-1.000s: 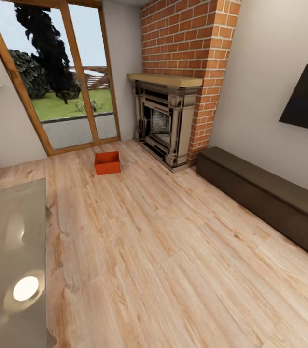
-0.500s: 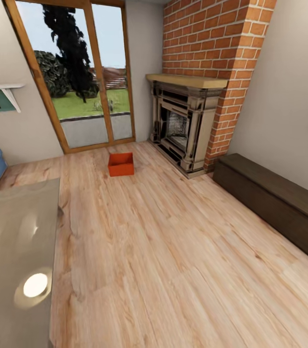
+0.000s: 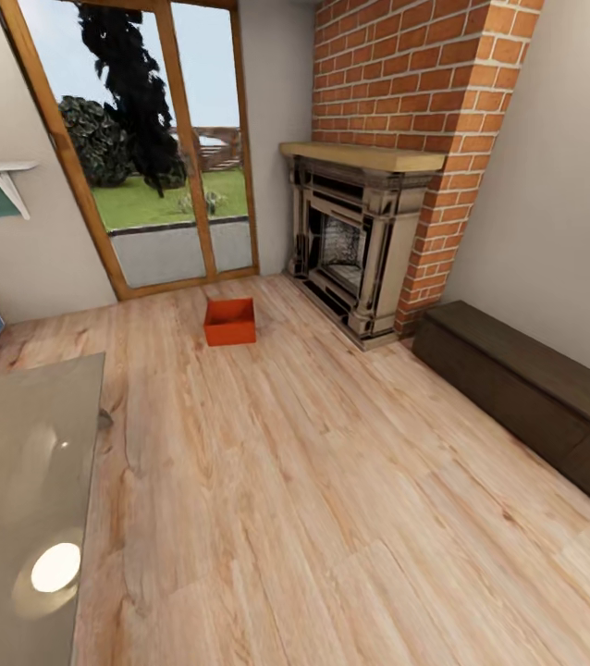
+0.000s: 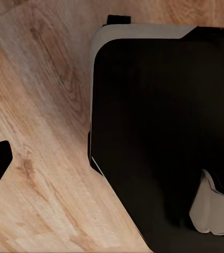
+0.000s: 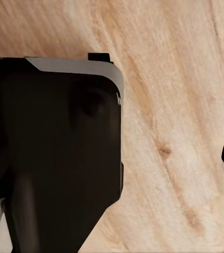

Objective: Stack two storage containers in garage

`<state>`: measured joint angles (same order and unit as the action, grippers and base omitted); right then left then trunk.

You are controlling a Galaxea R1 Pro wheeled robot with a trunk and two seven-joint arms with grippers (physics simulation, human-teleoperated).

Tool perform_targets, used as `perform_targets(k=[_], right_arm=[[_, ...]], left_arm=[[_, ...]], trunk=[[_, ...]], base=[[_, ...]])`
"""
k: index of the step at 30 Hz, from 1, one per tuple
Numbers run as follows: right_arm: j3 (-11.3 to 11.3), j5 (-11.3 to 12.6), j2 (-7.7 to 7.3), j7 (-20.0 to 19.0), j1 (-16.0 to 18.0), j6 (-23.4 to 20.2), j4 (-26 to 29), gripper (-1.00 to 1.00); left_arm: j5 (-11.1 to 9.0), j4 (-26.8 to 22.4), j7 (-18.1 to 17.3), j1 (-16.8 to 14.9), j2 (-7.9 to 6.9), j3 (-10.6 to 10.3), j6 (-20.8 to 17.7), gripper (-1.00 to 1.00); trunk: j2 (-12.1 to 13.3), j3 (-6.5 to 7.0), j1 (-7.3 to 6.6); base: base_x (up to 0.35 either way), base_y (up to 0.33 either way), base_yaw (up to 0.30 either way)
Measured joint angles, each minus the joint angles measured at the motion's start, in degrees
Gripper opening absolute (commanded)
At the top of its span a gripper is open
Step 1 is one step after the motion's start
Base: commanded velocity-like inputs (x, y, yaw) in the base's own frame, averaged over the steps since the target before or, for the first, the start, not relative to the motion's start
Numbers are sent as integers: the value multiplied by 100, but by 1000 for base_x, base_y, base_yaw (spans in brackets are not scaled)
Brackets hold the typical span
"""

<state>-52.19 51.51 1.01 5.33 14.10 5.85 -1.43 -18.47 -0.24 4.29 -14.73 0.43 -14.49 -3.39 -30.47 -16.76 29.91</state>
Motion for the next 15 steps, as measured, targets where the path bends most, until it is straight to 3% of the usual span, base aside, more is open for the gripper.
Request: perform_targets(k=[15], right_arm=[[0,-42,-12,-8,0,-23,0,100]], left_arm=[[0,0,0,0,-1,2,0,100]], trunk=[[0,0,0]], base=[[322,0,0]])
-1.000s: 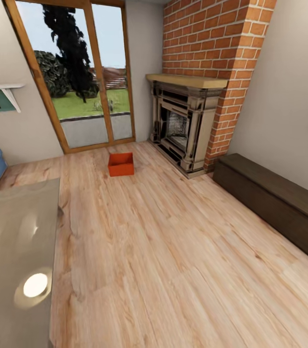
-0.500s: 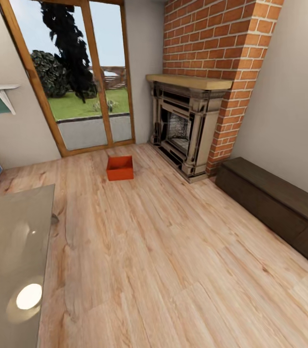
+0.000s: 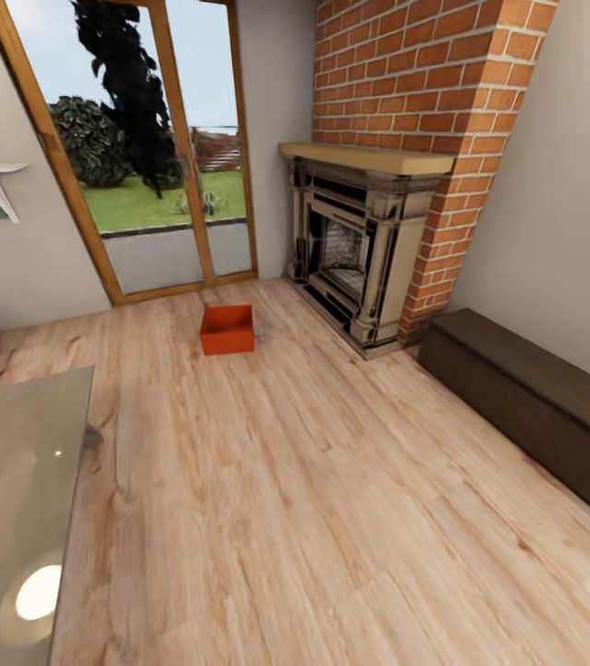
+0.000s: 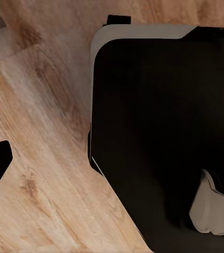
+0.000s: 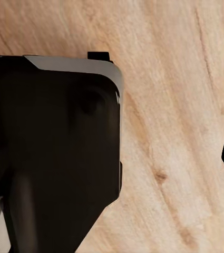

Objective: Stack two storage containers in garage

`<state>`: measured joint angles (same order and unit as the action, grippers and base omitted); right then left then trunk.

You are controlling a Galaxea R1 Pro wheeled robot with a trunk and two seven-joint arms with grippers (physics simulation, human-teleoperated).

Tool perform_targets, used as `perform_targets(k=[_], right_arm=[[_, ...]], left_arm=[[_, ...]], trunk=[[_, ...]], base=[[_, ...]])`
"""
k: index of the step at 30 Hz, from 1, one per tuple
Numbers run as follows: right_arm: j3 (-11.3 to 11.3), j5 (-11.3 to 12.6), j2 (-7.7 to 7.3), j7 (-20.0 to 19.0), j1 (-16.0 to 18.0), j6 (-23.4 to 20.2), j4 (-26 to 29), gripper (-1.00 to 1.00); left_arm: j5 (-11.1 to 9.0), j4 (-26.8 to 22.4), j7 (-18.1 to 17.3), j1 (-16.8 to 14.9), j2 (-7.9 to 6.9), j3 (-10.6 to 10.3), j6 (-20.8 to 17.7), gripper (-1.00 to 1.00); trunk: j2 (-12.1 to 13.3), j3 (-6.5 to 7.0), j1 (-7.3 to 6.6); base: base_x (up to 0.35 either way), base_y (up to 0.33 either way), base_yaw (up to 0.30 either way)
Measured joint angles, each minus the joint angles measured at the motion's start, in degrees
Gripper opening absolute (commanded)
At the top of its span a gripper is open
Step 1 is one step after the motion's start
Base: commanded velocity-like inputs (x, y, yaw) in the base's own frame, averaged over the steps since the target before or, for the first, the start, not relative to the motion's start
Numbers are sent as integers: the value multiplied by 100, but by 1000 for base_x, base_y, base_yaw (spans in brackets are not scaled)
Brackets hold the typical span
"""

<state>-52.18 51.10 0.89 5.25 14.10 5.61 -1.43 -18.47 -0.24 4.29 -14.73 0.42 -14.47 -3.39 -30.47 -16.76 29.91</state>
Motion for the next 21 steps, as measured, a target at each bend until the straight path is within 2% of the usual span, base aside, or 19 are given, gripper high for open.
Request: perform_targets(k=[14,21], right_arm=[[-9,22,37,69,0,7,0,100],[-9,-3,29,62,1,12,0,100]], left_arm=[[0,0,0,0,0,0,0,100],[-1,0,-1,1,0,0,2,100]], trunk=[[0,0,0],[0,0,0]], base=[[322,0,4],[322,0,210]])
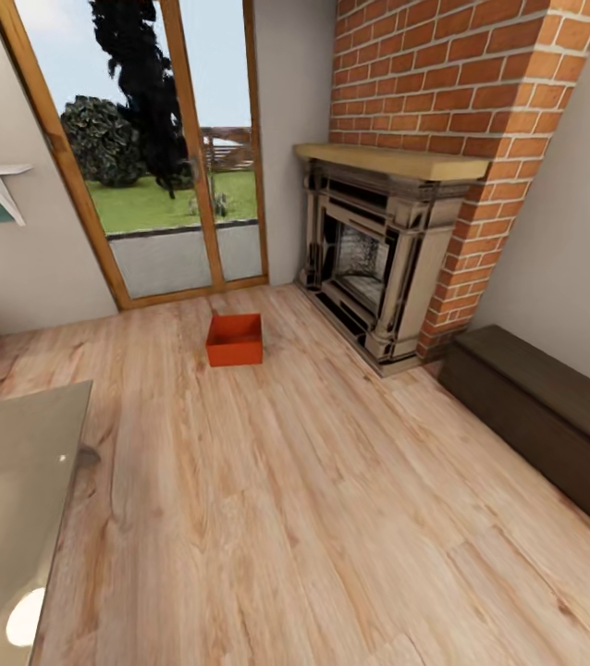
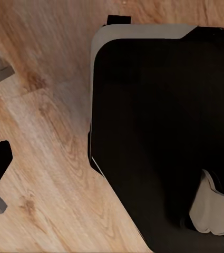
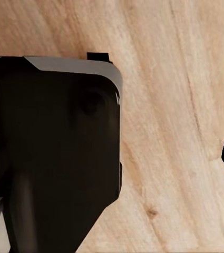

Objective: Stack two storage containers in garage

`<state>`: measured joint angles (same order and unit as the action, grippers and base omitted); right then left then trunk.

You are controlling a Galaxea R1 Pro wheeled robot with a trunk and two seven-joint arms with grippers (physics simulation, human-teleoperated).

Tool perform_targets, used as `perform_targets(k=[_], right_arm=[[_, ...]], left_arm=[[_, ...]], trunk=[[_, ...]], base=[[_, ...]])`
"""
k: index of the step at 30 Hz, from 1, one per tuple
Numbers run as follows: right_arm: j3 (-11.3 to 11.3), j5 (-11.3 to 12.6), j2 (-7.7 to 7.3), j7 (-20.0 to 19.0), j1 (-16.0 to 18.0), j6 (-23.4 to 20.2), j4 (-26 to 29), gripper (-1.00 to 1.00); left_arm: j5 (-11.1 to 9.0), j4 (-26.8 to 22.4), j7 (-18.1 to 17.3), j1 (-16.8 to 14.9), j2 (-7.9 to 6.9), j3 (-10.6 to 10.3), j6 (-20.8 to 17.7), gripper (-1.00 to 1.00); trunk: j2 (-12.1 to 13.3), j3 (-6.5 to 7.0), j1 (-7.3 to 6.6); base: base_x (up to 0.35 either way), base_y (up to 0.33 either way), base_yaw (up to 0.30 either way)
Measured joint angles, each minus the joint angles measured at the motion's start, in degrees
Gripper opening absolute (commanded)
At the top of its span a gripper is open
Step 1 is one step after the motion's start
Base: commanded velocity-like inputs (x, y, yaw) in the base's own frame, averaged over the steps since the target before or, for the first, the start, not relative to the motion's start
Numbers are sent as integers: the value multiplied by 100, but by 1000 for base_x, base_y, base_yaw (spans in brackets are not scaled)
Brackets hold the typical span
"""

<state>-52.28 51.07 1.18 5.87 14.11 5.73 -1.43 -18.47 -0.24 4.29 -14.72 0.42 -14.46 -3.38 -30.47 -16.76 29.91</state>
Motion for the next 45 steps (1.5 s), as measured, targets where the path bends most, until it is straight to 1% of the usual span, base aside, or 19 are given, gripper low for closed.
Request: perform_targets(k=[18,24,45], right_arm=[[0,-3,-8,0,0,-8,0,100],[1,-9,-20,-59,-1,-6,0,100],[1,-9,-27,-62,-1,-6,0,100]], left_arm=[[0,0,0,0,1,-2,0,100],[1,0,1,-1,-1,-2,-2,100],[1,0,1,-1,0,0,-2,100]], trunk=[[0,0,0],[0,0,0],[0,0,0]], base=[[322,0,262],[322,0,43],[322,0,0]])
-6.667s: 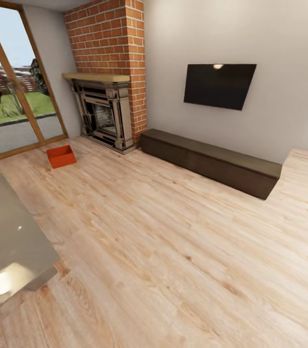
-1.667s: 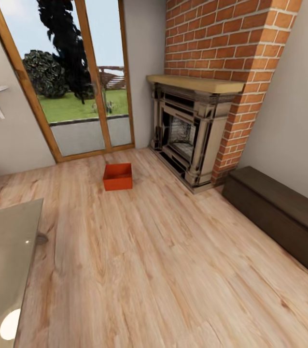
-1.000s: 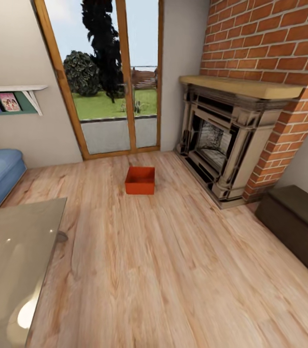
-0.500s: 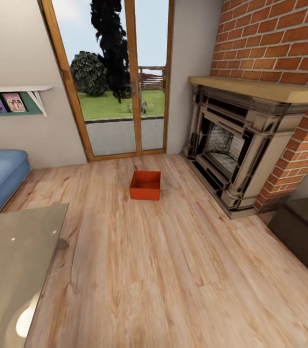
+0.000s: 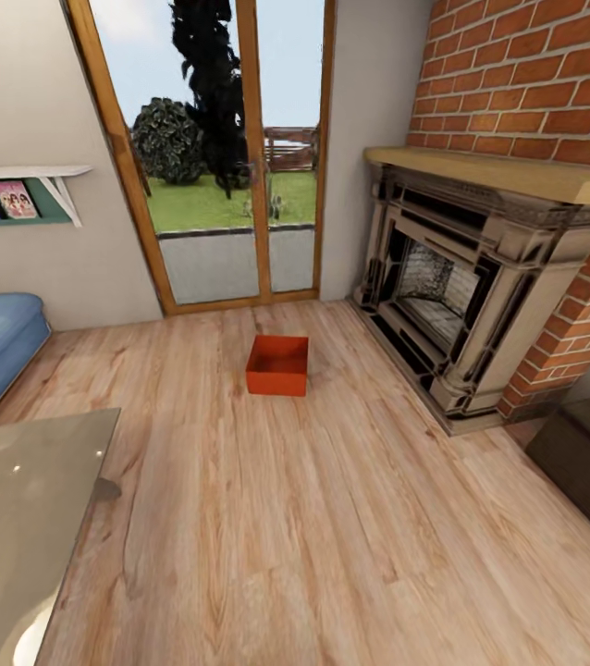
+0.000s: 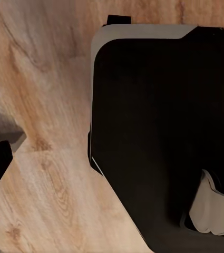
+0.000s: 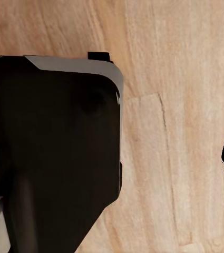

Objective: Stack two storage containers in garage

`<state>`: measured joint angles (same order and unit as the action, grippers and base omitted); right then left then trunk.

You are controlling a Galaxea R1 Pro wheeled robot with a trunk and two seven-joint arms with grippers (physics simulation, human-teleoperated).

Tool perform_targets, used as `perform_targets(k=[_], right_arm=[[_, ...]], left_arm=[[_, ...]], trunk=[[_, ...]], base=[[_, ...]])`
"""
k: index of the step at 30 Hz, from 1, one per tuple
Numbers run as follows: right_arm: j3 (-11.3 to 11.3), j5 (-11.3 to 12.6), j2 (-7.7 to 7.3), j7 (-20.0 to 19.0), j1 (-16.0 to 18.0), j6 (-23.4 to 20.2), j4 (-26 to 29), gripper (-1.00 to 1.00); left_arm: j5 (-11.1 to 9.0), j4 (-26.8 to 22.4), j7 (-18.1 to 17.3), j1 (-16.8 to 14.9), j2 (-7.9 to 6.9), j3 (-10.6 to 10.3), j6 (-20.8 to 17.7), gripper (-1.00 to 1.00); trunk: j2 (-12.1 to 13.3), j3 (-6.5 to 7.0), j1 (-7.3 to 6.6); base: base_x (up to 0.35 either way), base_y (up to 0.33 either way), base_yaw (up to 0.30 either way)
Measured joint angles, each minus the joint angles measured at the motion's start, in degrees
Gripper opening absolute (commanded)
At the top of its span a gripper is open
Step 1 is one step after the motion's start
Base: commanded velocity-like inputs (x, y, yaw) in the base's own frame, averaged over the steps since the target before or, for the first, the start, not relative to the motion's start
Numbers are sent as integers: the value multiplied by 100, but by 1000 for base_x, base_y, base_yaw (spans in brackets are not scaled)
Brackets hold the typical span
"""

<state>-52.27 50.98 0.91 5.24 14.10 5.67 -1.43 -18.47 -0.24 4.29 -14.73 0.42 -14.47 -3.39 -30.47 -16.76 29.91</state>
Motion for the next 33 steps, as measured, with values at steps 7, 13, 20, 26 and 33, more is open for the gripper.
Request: perform_targets(k=[7,13,20,26,33], right_arm=[[-6,0,0,0,0,6,0,100],[-8,0,0,0,0,17,0,100],[-9,0,0,0,0,11,0,100],[-9,1,27,9,0,2,0,100],[-9,1,41,17,0,-6,0,100]], left_arm=[[0,0,0,0,-2,1,0,100],[0,0,0,0,-7,1,0,100],[0,0,0,0,-8,2,0,100],[0,0,0,0,-8,2,0,100],[0,0,0,0,-8,2,0,100]], trunk=[[0,0,0],[0,0,0],[0,0,0],[0,0,0],[0,0,0]], base=[[322,0,0],[322,0,0],[322,0,0],[322,0,0],[322,0,0]])
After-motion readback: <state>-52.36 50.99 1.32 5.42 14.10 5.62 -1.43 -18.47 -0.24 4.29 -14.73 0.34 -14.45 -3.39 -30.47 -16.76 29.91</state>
